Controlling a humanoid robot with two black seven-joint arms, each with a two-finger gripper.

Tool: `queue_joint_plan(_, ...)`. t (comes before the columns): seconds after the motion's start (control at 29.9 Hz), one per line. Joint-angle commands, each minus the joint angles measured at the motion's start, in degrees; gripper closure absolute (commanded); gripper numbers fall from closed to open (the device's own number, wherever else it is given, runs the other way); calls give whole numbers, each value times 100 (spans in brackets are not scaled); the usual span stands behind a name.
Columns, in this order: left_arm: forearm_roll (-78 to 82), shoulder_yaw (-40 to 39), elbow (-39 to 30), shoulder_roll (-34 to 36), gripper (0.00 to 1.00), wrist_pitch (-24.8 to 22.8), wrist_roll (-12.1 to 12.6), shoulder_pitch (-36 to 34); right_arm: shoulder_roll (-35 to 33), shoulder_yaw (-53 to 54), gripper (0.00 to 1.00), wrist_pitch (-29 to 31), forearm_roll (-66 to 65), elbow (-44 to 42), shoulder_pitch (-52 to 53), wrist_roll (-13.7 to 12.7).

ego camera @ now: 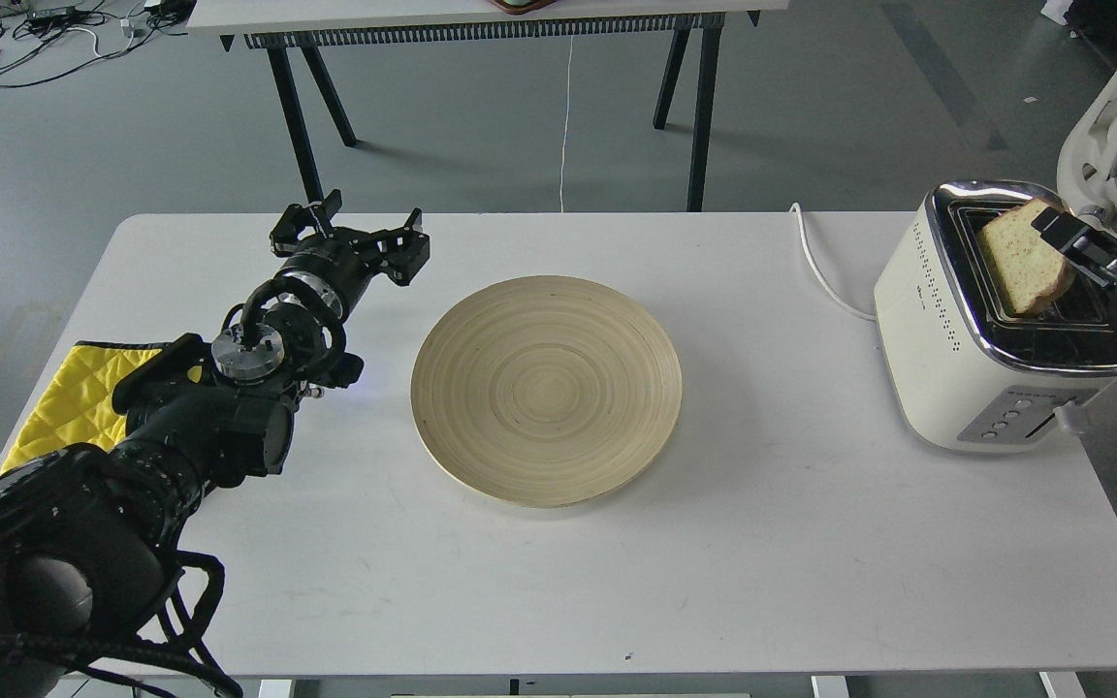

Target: Put bread in toaster with right arm

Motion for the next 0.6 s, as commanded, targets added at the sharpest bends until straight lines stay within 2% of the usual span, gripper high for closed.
queue_joint_plan(0.0, 0, 0, 0, 0, 0, 0, 0, -8, 28, 45, 0, -50, 172, -36, 31, 0)
queue_joint_plan(0.13, 0, 0, 0, 0, 0, 0, 0, 1, 19, 202, 0, -50, 260, 16, 172, 0)
queue_joint_plan(0.37, 0, 0, 0, 0, 0, 0, 0, -8, 80, 1379, 0, -50, 874, 429, 295, 9)
queue_joint_plan(0.57, 0, 0, 0, 0, 0, 0, 0, -8, 1037, 1995, 0, -58, 1515, 447, 304, 9)
